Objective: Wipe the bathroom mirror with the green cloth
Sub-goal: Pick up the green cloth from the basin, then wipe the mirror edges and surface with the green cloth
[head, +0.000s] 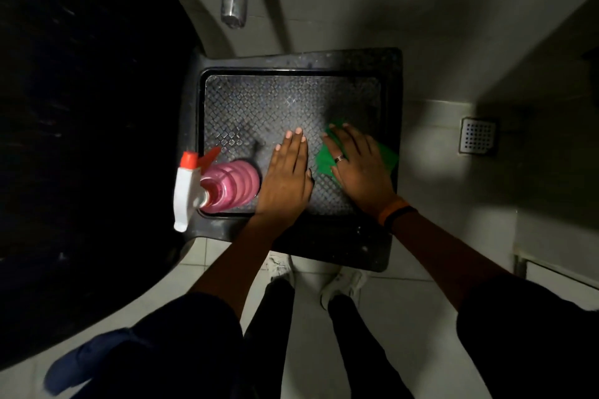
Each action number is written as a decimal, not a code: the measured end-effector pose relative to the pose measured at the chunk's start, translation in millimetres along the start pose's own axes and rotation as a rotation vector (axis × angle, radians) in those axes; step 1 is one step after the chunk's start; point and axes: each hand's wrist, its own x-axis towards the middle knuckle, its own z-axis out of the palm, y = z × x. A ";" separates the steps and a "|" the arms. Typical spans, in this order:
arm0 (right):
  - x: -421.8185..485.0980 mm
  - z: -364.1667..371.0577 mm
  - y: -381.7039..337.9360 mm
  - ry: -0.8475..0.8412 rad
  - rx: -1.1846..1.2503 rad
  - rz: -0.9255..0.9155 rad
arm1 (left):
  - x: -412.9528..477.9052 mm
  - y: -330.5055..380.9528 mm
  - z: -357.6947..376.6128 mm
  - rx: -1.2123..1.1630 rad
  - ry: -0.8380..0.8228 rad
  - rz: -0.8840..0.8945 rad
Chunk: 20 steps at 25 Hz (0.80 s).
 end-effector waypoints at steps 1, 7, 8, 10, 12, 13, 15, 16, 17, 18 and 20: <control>6.4 -3.8 1.4 0.042 -0.004 -0.010 | 1.0 2.1 -6.7 -0.023 -0.007 -0.009; 30.4 -78.3 10.4 0.096 0.084 0.062 | 5.2 39.0 -80.6 -0.030 0.122 0.040; 31.5 -99.8 13.6 0.123 0.107 0.096 | 6.9 49.6 -99.5 -0.021 0.150 0.047; 40.5 -154.9 23.6 0.207 0.118 0.114 | 13.5 73.3 -148.6 -0.009 0.242 0.070; 57.1 -224.3 40.1 0.338 0.112 0.108 | 21.2 102.7 -213.1 0.016 0.370 0.127; 65.3 -267.3 49.7 0.414 0.112 0.109 | 22.4 120.2 -253.1 0.048 0.442 0.156; 80.1 -359.8 69.0 0.542 0.102 0.102 | 22.3 157.0 -339.7 0.100 0.590 0.228; 87.8 -407.6 78.6 0.625 0.081 0.094 | 21.5 178.2 -385.1 0.112 0.674 0.264; 95.3 -454.4 87.5 0.706 0.049 0.073 | 20.3 197.8 -428.1 0.124 0.746 0.301; 100.3 -493.8 93.6 0.792 0.015 0.059 | 16.9 214.7 -464.3 0.141 0.806 0.314; 107.8 -587.4 105.0 0.954 -0.073 0.009 | 5.3 254.7 -546.5 0.182 0.941 0.358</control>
